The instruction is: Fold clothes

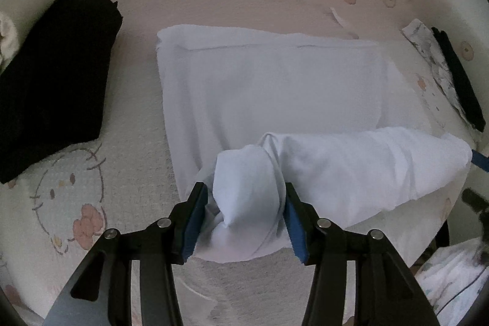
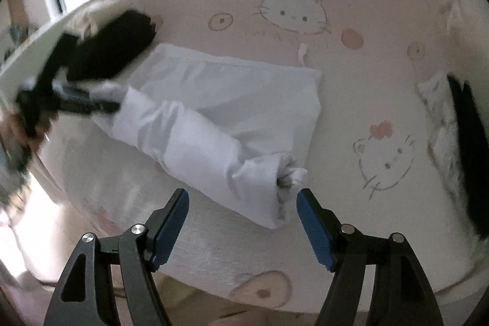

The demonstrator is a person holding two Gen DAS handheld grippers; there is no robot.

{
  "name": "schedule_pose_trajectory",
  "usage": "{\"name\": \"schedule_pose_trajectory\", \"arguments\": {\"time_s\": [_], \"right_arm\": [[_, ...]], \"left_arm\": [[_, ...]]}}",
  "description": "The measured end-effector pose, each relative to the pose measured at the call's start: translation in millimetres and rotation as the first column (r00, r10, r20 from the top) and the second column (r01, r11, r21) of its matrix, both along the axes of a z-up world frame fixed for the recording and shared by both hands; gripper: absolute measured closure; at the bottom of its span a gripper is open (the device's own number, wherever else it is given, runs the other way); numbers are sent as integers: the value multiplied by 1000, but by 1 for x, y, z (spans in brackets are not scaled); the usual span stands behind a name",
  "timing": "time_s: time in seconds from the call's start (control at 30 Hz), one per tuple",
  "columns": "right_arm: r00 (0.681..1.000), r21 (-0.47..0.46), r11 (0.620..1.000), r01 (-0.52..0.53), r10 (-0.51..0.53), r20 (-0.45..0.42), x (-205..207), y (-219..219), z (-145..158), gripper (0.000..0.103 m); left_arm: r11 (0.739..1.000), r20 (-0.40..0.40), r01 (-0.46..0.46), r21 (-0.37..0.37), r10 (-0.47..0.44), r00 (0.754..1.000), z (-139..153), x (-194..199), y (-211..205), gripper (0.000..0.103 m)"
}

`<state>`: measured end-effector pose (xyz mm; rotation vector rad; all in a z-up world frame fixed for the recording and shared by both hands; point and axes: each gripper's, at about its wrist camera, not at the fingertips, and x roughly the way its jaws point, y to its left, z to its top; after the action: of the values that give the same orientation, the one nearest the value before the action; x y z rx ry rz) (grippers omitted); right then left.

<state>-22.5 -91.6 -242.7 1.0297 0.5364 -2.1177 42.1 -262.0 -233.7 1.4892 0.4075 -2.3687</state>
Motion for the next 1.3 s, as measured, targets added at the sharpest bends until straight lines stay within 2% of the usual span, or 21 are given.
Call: {"name": "schedule_pose_trajectory", "arguments": {"time_s": [0.13, 0.37, 0.47, 0.53, 0.7, 0.77, 0.83, 0.87, 0.9, 0.97, 1.07, 1.13, 1.2, 1.23, 1.3], "right_arm": [[979, 156, 987, -47, 77, -189, -6, -22, -21, 31], [933, 195, 969, -154, 208, -293, -1, -39, -30, 31], [898, 252, 953, -169, 254, -359, -2, -40, -33, 31], [870, 300, 934, -195, 306, -387, 7, -34, -33, 30], [783, 466, 841, -277, 478, -398, 16, -37, -50, 30], [774, 478, 822, -311, 511, -375, 16, -37, -52, 30], [788, 442, 832, -335, 505, -353, 13, -34, -48, 30], [806, 406, 847, -343, 487, -335, 10, -32, -43, 31], [828, 364, 864, -348, 465, -313, 7, -29, -37, 37], [878, 267, 899, -346, 411, -245, -3, -23, -26, 47], [937, 124, 941, -314, 328, -121, -25, -13, -18, 61], [965, 12, 966, -260, 260, -25, -40, -4, -12, 65], [979, -124, 978, -167, 179, 94, -56, 9, -7, 65], [976, -197, 973, -119, 151, 159, -63, 17, -4, 65], [964, -282, 959, -27, 100, 246, -77, 28, -4, 65]], "left_arm": [[1000, 0, -6, 14, 6, 1000, 0, 0, 0, 56], [999, 0, -2, 49, 2, 1000, -1, 2, -4, 55], [999, 1, -3, 52, 3, 1000, -2, 2, -6, 53], [998, 3, -11, 55, 10, 1000, -4, 1, -9, 50], [997, 7, -26, 79, 25, 1000, -5, 2, -12, 44], [997, 3, -26, 75, 26, 1000, -5, 4, -11, 44], [998, -2, -22, 55, 22, 1000, -3, 6, -8, 44], [999, -5, -20, 45, 20, 1000, -2, 6, -7, 47], [1000, -12, -12, 24, 12, 1000, 0, 8, -4, 47], [1000, -25, -4, -7, 3, 1000, 1, 11, 1, 57], [1000, -26, -8, -30, 7, 1000, 5, 14, 7, 63], [999, -18, -6, -41, 5, 1000, 6, 18, 8, 64], [999, -19, -8, -32, 8, 1000, 8, 18, 4, 66], [1000, -20, -11, -26, 10, 1000, 9, 19, 2, 66], [1000, -25, -27, 1, 27, 999, 8, 20, -2, 66]]}}
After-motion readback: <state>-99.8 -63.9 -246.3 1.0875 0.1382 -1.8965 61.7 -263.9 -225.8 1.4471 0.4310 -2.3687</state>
